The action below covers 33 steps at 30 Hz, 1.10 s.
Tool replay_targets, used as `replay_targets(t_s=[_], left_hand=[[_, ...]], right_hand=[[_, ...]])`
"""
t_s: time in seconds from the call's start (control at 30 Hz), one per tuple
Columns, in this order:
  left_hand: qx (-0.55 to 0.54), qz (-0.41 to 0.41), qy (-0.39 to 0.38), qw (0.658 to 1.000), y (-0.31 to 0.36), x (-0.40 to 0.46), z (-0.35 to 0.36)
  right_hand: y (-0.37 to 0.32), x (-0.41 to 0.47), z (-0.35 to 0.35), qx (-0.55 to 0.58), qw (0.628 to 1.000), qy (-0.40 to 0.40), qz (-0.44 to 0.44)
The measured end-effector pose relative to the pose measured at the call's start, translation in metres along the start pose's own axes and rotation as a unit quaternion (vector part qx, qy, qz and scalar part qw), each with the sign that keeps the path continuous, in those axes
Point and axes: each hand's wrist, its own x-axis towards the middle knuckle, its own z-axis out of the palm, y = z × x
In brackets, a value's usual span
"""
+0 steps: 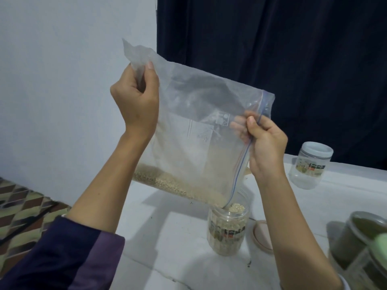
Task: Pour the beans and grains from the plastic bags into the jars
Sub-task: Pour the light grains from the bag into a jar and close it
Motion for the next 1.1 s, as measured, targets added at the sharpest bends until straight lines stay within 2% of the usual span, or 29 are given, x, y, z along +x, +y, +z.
replay_targets(t_s=[0.37, 0.6, 0.7, 1.1], left_hand=[[-0.011, -0.007, -0.013, 1.0, 0.009, 0.001, 0.005], [0.01, -0.016, 0.0, 1.0, 0.006, -0.001, -0.001], [0.025, -0.022, 0.011, 0.999, 0.002, 0.002, -0.007], [0.022, -0.055, 0.005, 0.998, -0.001, 0.001, -0.017]], right_hand=[[-0.002, 0.001, -0.005, 0.016, 1.0, 0.021, 0.0], [-0.008, 0.004, -0.006, -0.001, 1.0, -0.015, -0.008], [-0.011, 0.005, -0.004, -0.032, 0.998, -0.061, -0.008], [-0.014, 0.007, 0.001, -0.03, 0.997, -0.067, 0.004]])
